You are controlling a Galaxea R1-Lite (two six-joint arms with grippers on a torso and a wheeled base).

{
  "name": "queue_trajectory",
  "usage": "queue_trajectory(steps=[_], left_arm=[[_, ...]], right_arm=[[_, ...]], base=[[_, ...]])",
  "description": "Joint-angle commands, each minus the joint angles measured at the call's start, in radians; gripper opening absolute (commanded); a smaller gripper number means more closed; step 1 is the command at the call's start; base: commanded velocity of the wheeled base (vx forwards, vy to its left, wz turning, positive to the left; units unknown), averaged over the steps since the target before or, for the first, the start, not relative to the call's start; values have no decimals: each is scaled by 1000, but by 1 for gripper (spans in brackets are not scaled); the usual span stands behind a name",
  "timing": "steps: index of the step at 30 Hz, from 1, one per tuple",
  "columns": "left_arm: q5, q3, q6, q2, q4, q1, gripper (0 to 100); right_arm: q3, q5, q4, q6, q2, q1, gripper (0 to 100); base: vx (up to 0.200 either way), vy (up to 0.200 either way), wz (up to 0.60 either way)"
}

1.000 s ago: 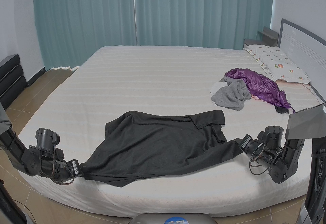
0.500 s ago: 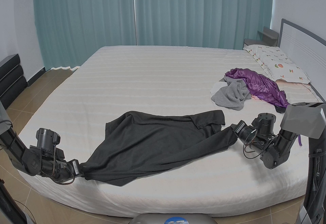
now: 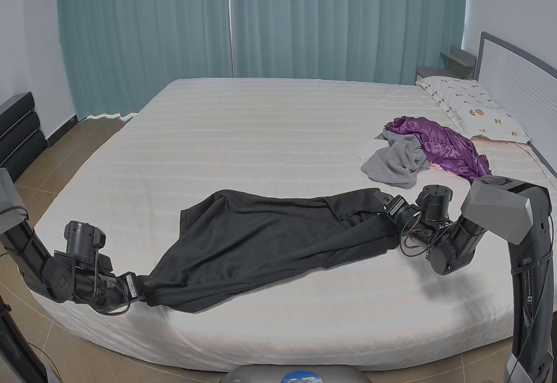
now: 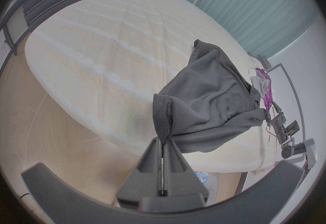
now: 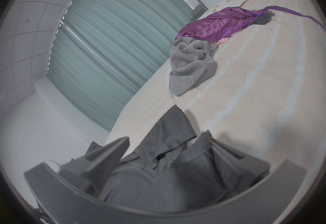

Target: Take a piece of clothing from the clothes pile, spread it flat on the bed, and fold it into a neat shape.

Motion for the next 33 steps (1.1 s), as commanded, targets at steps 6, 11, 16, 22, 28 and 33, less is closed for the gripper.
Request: queue_trajectory(steps=[6, 11, 16, 22, 28, 33], left_arm=[[1, 3, -5, 30, -7, 2, 0], [1, 4, -5, 30, -5, 2, 0], [1, 6, -5, 22, -5, 2, 0], [1, 11, -5, 21, -7, 0, 0], [1, 11, -5, 24, -7, 0, 0], [1, 12, -5, 27, -7, 0, 0]], right_arm=[[152, 60, -64, 0, -122, -33, 100], [277, 88, -64, -2, -213, -38, 100], [424, 146, -65, -31, -247, -35, 100], [500, 183, -71, -117, -213, -23, 100], [496, 174, -62, -140, -161, 28, 100], [458, 160, -56, -138, -110, 45, 100]], base=[[0, 0, 0], [0, 0, 0], [0, 0, 0], [0, 0, 0], [0, 0, 0], [0, 0, 0]])
